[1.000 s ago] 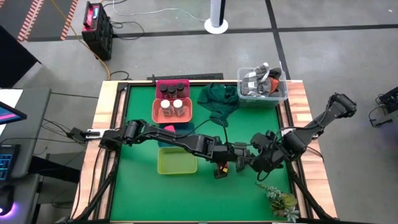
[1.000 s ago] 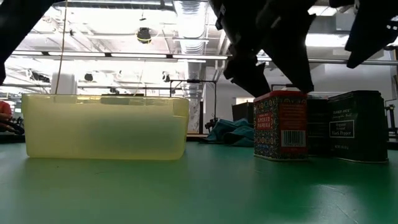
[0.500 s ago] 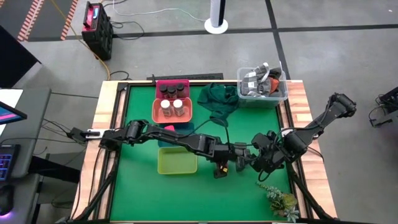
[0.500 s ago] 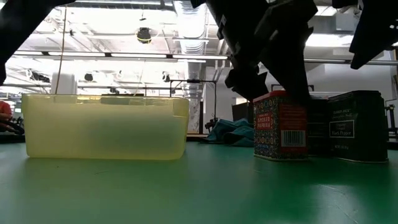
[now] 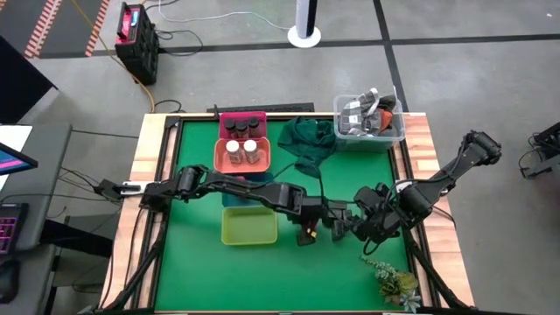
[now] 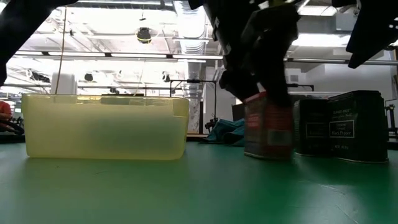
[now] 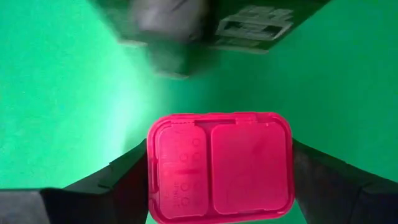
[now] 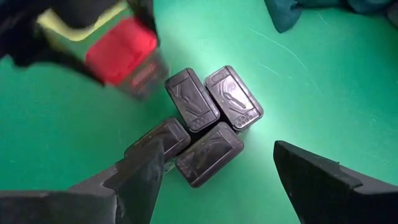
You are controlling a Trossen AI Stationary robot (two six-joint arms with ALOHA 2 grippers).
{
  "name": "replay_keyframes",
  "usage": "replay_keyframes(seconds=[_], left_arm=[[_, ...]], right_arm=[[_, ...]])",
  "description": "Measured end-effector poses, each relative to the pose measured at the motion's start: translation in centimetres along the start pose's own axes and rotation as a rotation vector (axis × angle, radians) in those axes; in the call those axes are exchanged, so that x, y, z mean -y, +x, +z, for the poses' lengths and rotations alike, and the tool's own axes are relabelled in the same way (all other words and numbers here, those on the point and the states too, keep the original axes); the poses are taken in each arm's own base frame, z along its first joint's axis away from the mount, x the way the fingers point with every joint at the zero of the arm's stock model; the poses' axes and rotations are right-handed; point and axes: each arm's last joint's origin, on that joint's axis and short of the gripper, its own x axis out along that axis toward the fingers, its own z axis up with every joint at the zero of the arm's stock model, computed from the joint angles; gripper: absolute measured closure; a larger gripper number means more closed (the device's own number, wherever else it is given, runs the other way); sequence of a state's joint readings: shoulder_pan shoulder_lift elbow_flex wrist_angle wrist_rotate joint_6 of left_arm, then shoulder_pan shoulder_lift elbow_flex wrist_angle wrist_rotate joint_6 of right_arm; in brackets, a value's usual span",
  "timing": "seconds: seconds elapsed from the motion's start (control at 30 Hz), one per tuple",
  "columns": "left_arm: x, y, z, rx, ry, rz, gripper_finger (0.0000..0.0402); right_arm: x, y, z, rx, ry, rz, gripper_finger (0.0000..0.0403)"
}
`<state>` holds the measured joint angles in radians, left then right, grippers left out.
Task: Sort spices by type
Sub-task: Put the red spice can into the blue bin
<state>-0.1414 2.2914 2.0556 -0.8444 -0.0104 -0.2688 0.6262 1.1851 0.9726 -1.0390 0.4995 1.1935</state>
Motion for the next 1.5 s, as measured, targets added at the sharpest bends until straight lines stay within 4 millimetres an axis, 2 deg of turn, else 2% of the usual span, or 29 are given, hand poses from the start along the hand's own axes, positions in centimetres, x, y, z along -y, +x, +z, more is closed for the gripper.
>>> replay_keyframes(seconds=[0.3, 0.43, 0.6, 0.8, 0.87, 0.97, 1.13, 1.33, 1.5], left_arm=[[-5.5, -4.8, 1.2, 0.021, -0.058, 0.083, 0.0099], [-8.0, -7.8, 1.2, 0.014, -0.069, 0.113, 0.0099], [-9.7, -12.2, 0.2, -0.045, -0.044, 0.139, 0.0099], [-10.6, -17.5, -0.8, 0.024, -0.04, 0.186, 0.0099], [-10.8, -17.9, -1.8, 0.012, -0.046, 0.196, 0.0099], [-11.1, -17.4, -4.1, -0.019, -0.073, 0.207, 0.0099], [-11.3, -17.0, -8.0, 0.1, -0.185, 0.189, 0.0099], [-11.9, -13.9, -12.3, 0.124, -0.31, 0.195, 0.0091], [-12.0, -11.7, -13.5, 0.128, -0.316, 0.197, 0.0091]], right_arm=[[-0.1, 0.0, 0.1, 0.006, -0.024, 0.014, 0.0076], [-0.4, 0.0, 0.2, 0.019, -0.036, 0.04, 0.0076], [-0.4, 0.0, 0.2, 0.038, -0.041, 0.029, 0.0076], [-0.3, 0.0, 0.4, 0.089, -0.028, 0.007, 0.0076], [-0.3, 0.0, 0.4, 0.091, -0.029, 0.004, 0.0076], [-0.3, 0.0, 0.4, 0.092, -0.029, 0.004, 0.0076], [-0.3, -0.1, 0.5, 0.117, -0.024, -0.005, 0.0076], [-0.1, 0.2, 0.9, 0.129, -0.014, -0.018, 0.0076], [-0.1, 0.5, 1.7, 0.141, -0.028, -0.017, 0.0076]])
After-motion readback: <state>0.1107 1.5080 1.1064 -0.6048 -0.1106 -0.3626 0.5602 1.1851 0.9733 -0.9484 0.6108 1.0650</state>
